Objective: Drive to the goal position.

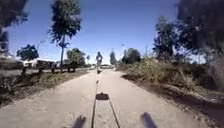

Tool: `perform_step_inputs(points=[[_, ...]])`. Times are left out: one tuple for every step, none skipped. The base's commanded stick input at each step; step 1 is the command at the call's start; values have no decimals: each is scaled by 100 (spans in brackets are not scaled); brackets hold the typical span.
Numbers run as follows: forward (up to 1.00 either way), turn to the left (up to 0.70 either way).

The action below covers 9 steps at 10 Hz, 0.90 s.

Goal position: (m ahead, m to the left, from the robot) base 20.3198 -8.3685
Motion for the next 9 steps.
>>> perform_step_inputs(points=[[98, 0], [98, 0], [98, 0], [98, 0], [98, 0], [98, 0], [98, 0], [98, 0], [98, 0]])
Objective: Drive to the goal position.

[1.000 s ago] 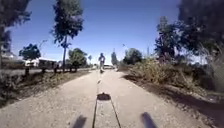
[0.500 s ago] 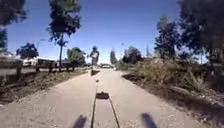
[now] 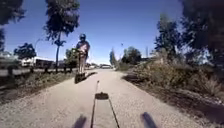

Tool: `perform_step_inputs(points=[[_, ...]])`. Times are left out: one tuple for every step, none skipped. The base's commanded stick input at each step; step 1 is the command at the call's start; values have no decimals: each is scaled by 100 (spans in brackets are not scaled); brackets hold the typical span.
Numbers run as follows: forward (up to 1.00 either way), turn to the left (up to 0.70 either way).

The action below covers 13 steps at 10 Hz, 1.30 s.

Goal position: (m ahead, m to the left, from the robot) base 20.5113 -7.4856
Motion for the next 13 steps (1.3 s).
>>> perform_step_inputs(points=[[98, 0], [98, 0], [98, 0], [98, 0], [98, 0], [98, 0], [98, 0], [98, 0], [98, 0], [98, 0], [98, 2], [98, 14], [98, 34]])
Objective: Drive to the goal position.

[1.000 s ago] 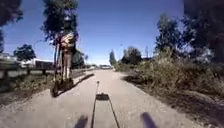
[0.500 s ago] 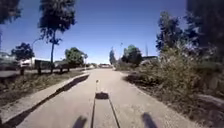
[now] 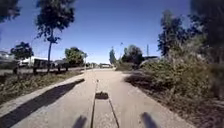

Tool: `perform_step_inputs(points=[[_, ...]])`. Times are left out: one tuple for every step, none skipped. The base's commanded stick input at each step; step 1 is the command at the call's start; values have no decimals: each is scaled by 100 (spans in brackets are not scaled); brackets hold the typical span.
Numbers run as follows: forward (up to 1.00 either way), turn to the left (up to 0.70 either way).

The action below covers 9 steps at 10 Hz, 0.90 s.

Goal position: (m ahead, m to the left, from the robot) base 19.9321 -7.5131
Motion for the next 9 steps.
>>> perform_step_inputs(points=[[98, 17], [98, 0], [98, 0], [98, 0], [98, 0], [98, 0], [98, 0], [98, 0], [98, 0]])
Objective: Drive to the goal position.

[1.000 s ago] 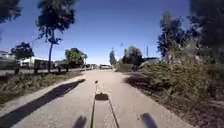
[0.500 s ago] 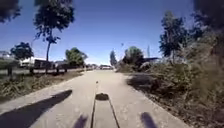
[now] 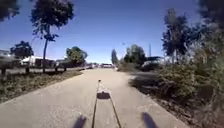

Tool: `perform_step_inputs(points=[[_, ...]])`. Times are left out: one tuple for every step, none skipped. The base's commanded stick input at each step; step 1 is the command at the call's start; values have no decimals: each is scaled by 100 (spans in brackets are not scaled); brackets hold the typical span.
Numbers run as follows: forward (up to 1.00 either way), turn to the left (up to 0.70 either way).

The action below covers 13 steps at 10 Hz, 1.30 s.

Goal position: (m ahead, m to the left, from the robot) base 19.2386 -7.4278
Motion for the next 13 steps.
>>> perform_step_inputs(points=[[98, 0], [98, 0], [98, 0], [98, 0], [98, 0], [98, 0], [98, 0], [98, 0], [98, 0], [98, 0], [98, 0], [98, 0], [98, 0]])
